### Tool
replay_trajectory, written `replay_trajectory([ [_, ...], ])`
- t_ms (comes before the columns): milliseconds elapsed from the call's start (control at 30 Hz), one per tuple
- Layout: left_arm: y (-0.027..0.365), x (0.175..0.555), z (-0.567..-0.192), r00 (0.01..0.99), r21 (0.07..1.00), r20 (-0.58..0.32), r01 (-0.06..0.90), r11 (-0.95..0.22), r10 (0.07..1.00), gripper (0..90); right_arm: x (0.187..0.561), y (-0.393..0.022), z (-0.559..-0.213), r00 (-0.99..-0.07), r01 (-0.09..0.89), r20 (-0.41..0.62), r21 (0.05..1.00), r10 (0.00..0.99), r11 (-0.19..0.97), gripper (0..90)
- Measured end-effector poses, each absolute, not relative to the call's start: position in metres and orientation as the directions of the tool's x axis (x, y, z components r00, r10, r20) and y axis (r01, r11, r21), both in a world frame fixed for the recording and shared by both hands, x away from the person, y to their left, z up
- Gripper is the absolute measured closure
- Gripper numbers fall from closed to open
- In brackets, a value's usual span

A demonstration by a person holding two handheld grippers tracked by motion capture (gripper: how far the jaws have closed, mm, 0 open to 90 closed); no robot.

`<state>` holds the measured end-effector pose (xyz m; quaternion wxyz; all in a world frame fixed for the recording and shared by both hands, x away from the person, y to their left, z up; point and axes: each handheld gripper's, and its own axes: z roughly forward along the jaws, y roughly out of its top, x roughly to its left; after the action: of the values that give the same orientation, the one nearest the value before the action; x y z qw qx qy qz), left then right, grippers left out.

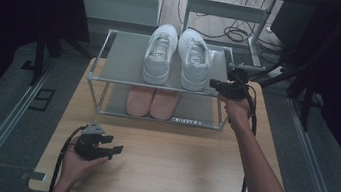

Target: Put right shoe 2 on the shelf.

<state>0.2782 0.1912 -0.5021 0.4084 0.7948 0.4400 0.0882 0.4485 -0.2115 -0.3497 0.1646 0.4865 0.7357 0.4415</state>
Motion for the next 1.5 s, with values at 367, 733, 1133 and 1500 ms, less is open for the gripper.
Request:
replay_trajectory([
  [367,0.192,0.278,-0.502,0.598,0.729,-0.221,0.626,-0.277,0.771,40.5,0.448,-0.196,-0.352,-0.495,0.563,0.198,0.814,0.846,0.139,89.9],
  [733,0.191,0.279,-0.502,0.599,0.727,-0.219,0.627,-0.281,0.77,40.5,0.447,-0.189,-0.352,-0.502,0.568,0.233,0.815,0.833,0.115,89.9],
  [1133,0.191,0.278,-0.502,0.596,0.727,-0.223,0.629,-0.275,0.772,40.5,0.445,-0.168,-0.354,-0.54,0.559,0.244,0.82,0.805,0.126,89.9],
  [1500,0.189,0.279,-0.503,0.601,0.725,-0.221,0.628,-0.282,0.768,40.5,0.444,-0.165,-0.355,-0.527,0.563,0.26,0.82,0.809,0.102,89.9],
])
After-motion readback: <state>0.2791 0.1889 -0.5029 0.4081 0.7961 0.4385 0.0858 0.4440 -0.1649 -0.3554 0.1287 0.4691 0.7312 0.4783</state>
